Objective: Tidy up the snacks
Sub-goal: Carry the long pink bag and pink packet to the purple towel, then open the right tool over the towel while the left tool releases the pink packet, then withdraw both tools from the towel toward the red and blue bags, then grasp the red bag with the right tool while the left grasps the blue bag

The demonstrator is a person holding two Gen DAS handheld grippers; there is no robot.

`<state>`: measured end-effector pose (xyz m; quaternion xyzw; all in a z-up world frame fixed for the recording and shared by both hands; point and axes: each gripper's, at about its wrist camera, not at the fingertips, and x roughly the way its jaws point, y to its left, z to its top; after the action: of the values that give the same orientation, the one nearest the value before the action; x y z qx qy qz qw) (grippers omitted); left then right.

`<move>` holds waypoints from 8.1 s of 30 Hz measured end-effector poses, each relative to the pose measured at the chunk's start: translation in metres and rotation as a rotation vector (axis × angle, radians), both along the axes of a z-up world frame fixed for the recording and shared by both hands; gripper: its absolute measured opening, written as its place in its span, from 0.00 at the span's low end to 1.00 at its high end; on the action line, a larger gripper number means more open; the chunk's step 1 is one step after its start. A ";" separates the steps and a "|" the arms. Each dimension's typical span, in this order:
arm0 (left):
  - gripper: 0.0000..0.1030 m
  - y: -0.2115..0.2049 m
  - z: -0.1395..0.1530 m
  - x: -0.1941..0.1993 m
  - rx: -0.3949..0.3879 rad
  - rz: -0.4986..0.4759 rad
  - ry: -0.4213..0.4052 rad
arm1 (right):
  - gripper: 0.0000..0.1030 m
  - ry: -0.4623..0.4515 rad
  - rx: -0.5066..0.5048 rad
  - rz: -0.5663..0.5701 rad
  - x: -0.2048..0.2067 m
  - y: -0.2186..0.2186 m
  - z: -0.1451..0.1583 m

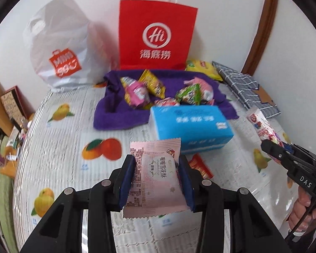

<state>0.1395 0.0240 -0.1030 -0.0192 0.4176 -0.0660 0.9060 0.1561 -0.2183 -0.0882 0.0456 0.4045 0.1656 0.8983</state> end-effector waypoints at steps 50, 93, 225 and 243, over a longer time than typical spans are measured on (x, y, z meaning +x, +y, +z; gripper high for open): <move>0.39 0.018 0.001 0.242 0.000 0.034 0.051 | 0.25 0.082 -0.128 0.049 0.251 0.049 -0.026; 0.39 0.011 -0.020 0.252 0.033 0.015 0.120 | 0.26 0.131 -0.234 0.057 0.258 0.056 -0.058; 0.59 0.093 -0.046 0.002 -0.042 0.178 0.144 | 0.70 0.154 -0.178 0.182 0.036 0.126 -0.101; 0.59 0.034 -0.077 0.009 -0.104 0.070 0.221 | 0.37 0.015 -0.142 0.164 0.007 0.071 -0.070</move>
<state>0.1489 0.0583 -0.1803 -0.0880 0.5098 -0.0535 0.8541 0.1635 -0.1475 -0.1584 -0.0501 0.4243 0.2091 0.8796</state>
